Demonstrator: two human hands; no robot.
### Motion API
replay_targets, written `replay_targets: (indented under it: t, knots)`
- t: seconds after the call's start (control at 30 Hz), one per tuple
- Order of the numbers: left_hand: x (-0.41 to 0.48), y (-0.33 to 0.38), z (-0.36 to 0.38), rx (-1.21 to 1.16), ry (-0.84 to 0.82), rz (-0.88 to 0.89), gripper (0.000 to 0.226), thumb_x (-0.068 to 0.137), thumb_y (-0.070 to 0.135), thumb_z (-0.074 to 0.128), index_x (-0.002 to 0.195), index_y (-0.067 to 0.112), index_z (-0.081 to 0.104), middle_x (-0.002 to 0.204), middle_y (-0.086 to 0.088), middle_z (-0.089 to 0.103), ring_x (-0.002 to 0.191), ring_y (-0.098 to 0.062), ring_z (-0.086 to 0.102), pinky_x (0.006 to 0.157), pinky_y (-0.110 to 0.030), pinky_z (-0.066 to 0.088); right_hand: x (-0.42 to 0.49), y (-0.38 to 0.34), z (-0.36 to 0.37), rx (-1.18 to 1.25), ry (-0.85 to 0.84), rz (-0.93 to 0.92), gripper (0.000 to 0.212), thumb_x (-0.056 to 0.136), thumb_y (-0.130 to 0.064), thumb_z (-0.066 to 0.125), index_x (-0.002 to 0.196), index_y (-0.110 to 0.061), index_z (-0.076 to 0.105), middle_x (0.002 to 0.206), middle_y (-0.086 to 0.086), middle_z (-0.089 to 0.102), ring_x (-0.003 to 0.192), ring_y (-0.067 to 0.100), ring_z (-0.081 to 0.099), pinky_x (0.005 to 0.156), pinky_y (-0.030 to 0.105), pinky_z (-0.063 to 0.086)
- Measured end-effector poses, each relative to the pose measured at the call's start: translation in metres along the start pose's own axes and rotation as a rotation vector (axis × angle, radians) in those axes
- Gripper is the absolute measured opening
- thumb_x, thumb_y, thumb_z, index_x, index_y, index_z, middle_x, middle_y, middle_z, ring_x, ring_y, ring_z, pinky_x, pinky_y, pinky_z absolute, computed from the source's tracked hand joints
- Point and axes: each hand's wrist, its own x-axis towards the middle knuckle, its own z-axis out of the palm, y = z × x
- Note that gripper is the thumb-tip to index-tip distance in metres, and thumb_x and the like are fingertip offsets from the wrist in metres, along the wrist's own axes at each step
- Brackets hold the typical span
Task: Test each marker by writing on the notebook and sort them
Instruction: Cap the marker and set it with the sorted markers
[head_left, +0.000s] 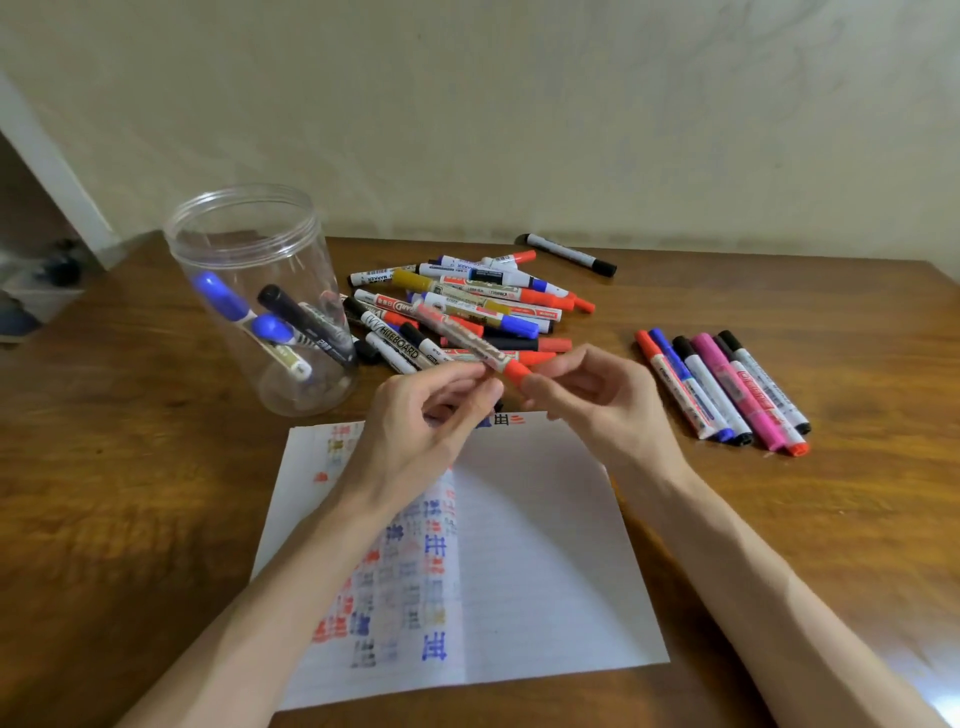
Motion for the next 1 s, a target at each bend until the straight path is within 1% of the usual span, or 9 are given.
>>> replay_targets:
  t: [0.1,0.2,0.23,0.3,0.4,0.57,0.73,0.83,1.0]
  knots:
    - [0.001,0.001,0.001,-0.018,-0.007,0.006,0.031,0.093,0.033,0.073,0.122,0.024,0.073,0.102,0.011,0.079,0.096,-0.007,0.075,0.082,-0.039,0.063,-0.001,0.005,0.005,-0.068,-0.121,-0.034,0.019,0.088,-0.012,0.084,0.092,-0.001,0.070,0.092,0.009,0.081,0.089,0.023,0.080,0.081,0.033,0.063]
    - [0.001,-0.002,0.001,0.020,-0.049,0.052,0.031,0.095,0.021,0.073,0.126,0.019,0.072,0.110,0.009,0.077,0.102,-0.011,0.074,0.083,-0.038,0.063,-0.002,0.008,0.005,-0.167,-0.190,-0.107,0.008,0.092,-0.012,0.080,0.097,-0.008,0.076,0.096,0.003,0.081,0.091,0.023,0.079,0.085,0.038,0.063]
    - [0.001,-0.003,0.001,0.031,-0.052,0.063,0.032,0.096,0.018,0.072,0.128,0.017,0.071,0.114,0.009,0.076,0.104,-0.009,0.073,0.084,-0.034,0.063,-0.002,0.009,0.005,-0.177,-0.192,-0.115,0.006,0.094,-0.012,0.079,0.100,-0.009,0.077,0.096,0.002,0.081,0.090,0.022,0.078,0.083,0.037,0.063]
    - [0.002,-0.005,0.000,0.058,-0.039,0.074,0.034,0.096,0.013,0.071,0.130,0.016,0.070,0.118,0.008,0.074,0.102,-0.006,0.073,0.083,-0.028,0.062,-0.002,0.006,0.006,-0.184,-0.161,-0.097,0.009,0.098,-0.013,0.074,0.104,-0.009,0.079,0.094,-0.003,0.081,0.084,0.015,0.077,0.074,0.026,0.060]
    - [0.003,-0.005,-0.002,0.109,-0.053,0.119,0.037,0.093,0.018,0.072,0.130,0.017,0.071,0.118,0.010,0.074,0.102,-0.006,0.072,0.083,-0.026,0.061,-0.002,0.002,0.006,-0.156,-0.079,-0.055,0.023,0.102,-0.024,0.068,0.095,-0.006,0.079,0.081,-0.003,0.079,0.069,0.008,0.072,0.064,0.021,0.055]
    - [-0.001,-0.002,0.000,0.143,-0.067,0.095,0.035,0.092,0.035,0.067,0.121,0.018,0.076,0.093,0.011,0.077,0.081,-0.011,0.074,0.072,-0.026,0.061,-0.002,0.004,0.006,-0.043,-0.029,-0.009,0.035,0.102,-0.032,0.067,0.092,0.001,0.077,0.084,0.012,0.078,0.072,0.023,0.072,0.068,0.037,0.058]
    - [0.000,-0.002,-0.001,0.112,-0.088,0.047,0.021,0.101,0.027,0.062,0.100,0.013,0.077,0.072,0.007,0.070,0.068,-0.015,0.068,0.059,-0.017,0.048,-0.003,0.001,0.006,-0.045,-0.066,-0.033,0.039,0.104,-0.032,0.065,0.091,0.004,0.073,0.077,0.013,0.072,0.064,0.021,0.064,0.064,0.033,0.053]
    - [0.001,0.001,-0.001,0.069,-0.119,0.032,0.027,0.104,0.025,0.059,0.087,0.009,0.073,0.066,0.002,0.065,0.061,-0.011,0.062,0.058,-0.015,0.044,-0.003,0.000,0.004,-0.040,-0.092,-0.060,0.033,0.103,-0.030,0.064,0.093,0.000,0.074,0.077,0.010,0.072,0.066,0.022,0.065,0.066,0.036,0.055]
    - [0.001,0.005,-0.002,-0.017,-0.164,0.017,0.033,0.104,0.025,0.057,0.081,0.005,0.069,0.063,-0.005,0.062,0.057,-0.008,0.056,0.057,-0.017,0.044,-0.004,-0.007,0.001,-0.117,-0.114,-0.117,0.028,0.103,-0.029,0.063,0.093,-0.007,0.076,0.077,0.006,0.073,0.066,0.019,0.067,0.067,0.037,0.058]
